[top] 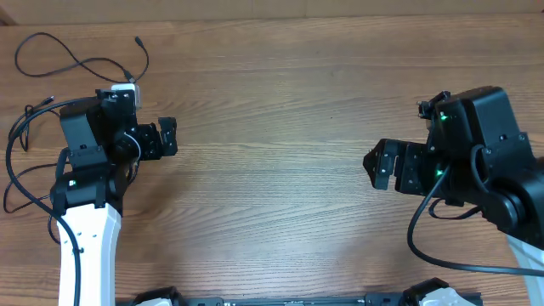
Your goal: Untangle cables
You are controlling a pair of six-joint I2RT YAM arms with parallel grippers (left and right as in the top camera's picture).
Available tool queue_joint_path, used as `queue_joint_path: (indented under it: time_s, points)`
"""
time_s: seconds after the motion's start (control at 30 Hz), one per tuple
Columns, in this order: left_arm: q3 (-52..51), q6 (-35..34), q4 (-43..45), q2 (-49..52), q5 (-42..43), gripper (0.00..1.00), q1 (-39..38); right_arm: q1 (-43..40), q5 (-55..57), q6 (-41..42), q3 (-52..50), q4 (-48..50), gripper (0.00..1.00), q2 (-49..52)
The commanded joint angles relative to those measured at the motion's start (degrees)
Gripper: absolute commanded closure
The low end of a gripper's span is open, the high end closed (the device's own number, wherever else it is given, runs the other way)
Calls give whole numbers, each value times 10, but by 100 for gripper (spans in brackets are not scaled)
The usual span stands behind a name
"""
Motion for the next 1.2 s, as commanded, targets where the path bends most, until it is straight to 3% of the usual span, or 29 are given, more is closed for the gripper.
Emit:
queue_joint_path:
  time_s: [0.0,0.3,0.5,0.83,1.17]
  points:
    - [13,7,0,3,9,0,-2,3,2,3,-2,2,0,0]
    - [13,7,0,3,9,0,-2,3,13,-50,-3,13,0,2]
    - [13,7,0,3,9,0,-2,-24,9,-133,-57,94,0,-34]
    - [13,7,0,3,9,0,-2,-165,-72,-192,-355,289,0,-249]
    - [13,7,0,3,9,0,-2,-229,-84,-212,-631,535,0,-460]
